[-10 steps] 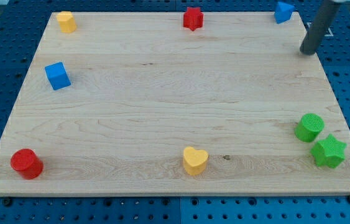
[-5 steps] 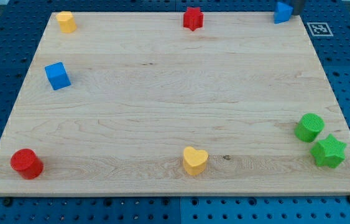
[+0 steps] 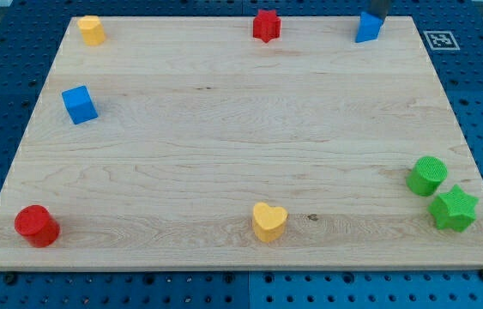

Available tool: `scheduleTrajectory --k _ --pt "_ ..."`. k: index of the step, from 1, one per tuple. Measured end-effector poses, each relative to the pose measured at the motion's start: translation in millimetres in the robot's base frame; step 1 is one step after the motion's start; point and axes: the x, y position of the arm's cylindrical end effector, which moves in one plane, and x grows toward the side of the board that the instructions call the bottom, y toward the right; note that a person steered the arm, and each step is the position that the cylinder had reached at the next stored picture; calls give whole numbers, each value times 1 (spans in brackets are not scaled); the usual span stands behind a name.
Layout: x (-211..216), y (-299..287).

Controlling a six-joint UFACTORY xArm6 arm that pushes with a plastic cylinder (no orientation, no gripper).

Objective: Move the blue triangle vertically to the bottom of the red star

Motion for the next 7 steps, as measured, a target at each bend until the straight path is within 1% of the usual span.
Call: scheduleTrajectory --k 2,3,4,6,7 --pt "20 -19" --pt "44 -21" --pt "56 -37" --pt "63 -106" --pt "82 -124"
